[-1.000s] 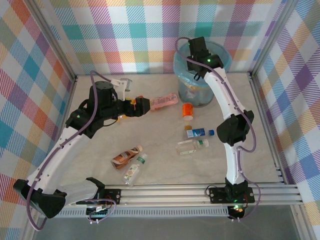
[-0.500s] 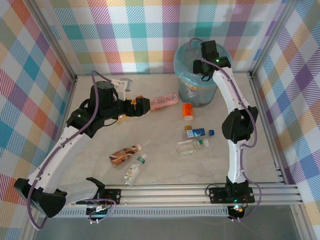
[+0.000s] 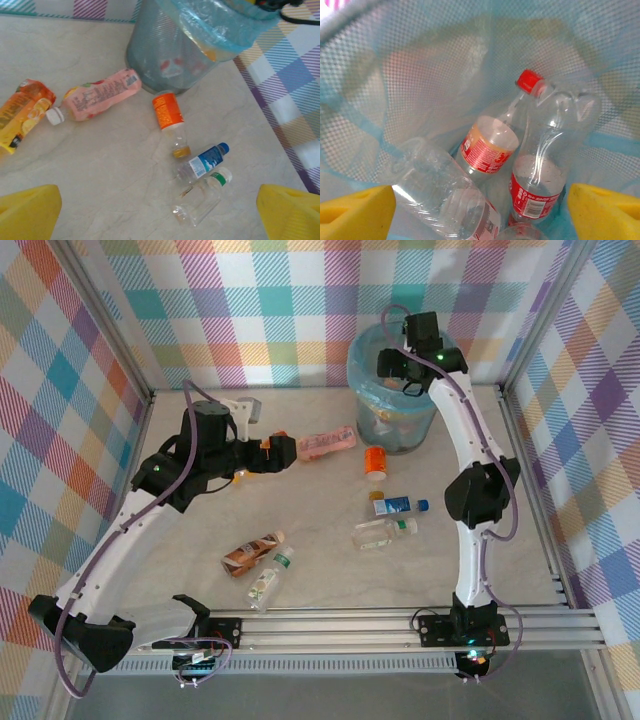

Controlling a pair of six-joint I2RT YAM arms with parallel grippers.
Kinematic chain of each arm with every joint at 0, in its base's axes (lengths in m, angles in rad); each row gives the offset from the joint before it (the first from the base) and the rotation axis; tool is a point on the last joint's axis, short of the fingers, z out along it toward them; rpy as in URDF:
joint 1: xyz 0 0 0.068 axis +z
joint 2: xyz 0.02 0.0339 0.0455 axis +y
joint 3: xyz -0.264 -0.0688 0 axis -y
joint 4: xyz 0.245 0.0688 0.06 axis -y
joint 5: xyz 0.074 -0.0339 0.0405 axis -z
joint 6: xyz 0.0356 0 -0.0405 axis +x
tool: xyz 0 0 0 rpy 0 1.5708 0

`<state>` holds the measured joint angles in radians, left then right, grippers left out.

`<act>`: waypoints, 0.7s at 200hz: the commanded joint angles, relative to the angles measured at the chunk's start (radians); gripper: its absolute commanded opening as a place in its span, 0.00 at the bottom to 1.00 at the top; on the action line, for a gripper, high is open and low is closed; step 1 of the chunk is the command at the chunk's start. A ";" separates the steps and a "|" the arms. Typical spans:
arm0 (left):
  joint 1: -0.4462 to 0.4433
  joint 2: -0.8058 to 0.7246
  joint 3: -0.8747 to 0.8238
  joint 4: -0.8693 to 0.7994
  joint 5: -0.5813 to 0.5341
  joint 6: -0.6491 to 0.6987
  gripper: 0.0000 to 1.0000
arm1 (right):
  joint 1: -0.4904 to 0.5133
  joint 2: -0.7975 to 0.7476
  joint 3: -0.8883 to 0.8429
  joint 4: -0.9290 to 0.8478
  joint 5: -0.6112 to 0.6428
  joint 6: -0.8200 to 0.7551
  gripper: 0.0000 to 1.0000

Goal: Put the plastic bottles in the bin

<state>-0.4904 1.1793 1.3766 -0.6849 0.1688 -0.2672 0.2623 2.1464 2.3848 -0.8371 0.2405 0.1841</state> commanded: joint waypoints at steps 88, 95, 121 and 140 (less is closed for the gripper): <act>-0.010 0.009 -0.016 -0.426 -0.116 -0.035 0.99 | 0.123 -0.330 -0.093 0.020 -0.079 -0.032 0.89; -0.010 0.008 -0.033 -0.439 -0.125 -0.038 0.99 | 0.140 -0.363 -0.162 0.055 -0.109 -0.048 0.89; -0.010 0.010 -0.099 -0.442 -0.133 -0.054 0.97 | 0.216 -0.482 -0.405 0.195 -0.214 -0.086 0.89; -0.010 0.019 -0.120 -0.416 -0.155 -0.052 0.97 | 0.269 -0.549 -0.565 0.272 -0.297 -0.076 0.88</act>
<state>-0.4904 1.1900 1.2808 -1.0798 0.0502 -0.3035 0.4778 1.6485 1.9732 -0.6949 0.0826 0.1329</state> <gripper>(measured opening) 0.975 0.884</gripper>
